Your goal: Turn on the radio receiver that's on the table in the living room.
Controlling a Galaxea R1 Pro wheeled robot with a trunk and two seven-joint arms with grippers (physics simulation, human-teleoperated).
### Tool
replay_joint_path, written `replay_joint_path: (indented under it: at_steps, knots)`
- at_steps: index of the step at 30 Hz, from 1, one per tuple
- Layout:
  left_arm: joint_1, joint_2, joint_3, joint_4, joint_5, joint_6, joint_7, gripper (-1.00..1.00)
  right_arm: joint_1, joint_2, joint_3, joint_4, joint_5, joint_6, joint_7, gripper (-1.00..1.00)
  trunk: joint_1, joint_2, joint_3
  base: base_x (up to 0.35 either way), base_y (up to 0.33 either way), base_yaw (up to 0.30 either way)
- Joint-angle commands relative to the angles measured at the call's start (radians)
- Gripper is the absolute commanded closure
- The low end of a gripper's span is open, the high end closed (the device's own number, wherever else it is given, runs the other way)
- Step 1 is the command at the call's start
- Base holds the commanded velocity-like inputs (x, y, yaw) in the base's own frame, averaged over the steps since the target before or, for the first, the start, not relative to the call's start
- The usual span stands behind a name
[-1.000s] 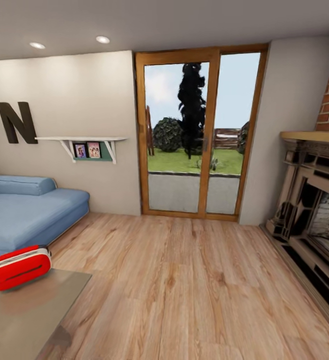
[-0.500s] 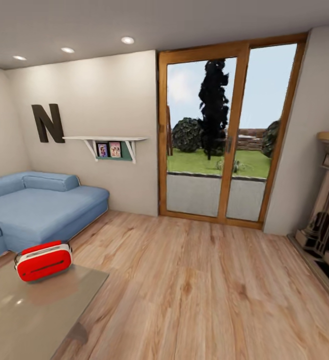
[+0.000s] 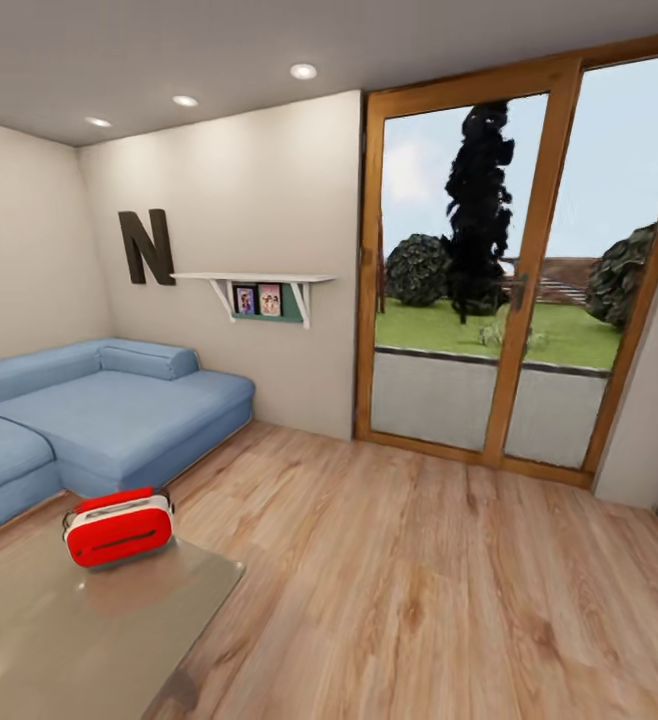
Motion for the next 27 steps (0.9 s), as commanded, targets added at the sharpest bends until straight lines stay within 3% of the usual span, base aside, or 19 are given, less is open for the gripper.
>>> replay_joint_path:
  at_steps: [1, 7, 13, 27]
  knots:
    - [0.0, 0.0, 0.0, 0.0, 0.0, 0.0, 0.0, -1.0, 0.0, 0.0, 0.0, 0.0, 0.0, 0.0, 0.0, -1.0, 0.0, 0.0, 0.0, 0.326, -0.076, 0.252]
    - [0.0, 0.0, 0.039, 0.0, 0.0, 0.0, 0.0, -1.0, 0.0, 0.0, 0.0, 0.0, 0.0, 0.0, 0.0, -1.0, 0.0, 0.0, 0.0, 0.324, -0.144, 0.252]
    - [0.0, 0.0, 0.047, 0.0, -0.003, 0.0, 0.0, -1.0, 0.0, 0.001, 0.0, 0.0, 0.001, 0.0, 0.0, -1.0, 0.0, 0.0, 0.0, 0.287, -0.218, 0.094]
    - [0.0, 0.0, 0.048, 0.0, -0.003, 0.0, 0.003, -1.0, 0.0, 0.001, -0.004, 0.0, -0.002, 0.0, 0.0, -1.0, 0.0, 0.0, 0.012, 0.264, -0.242, -0.15]
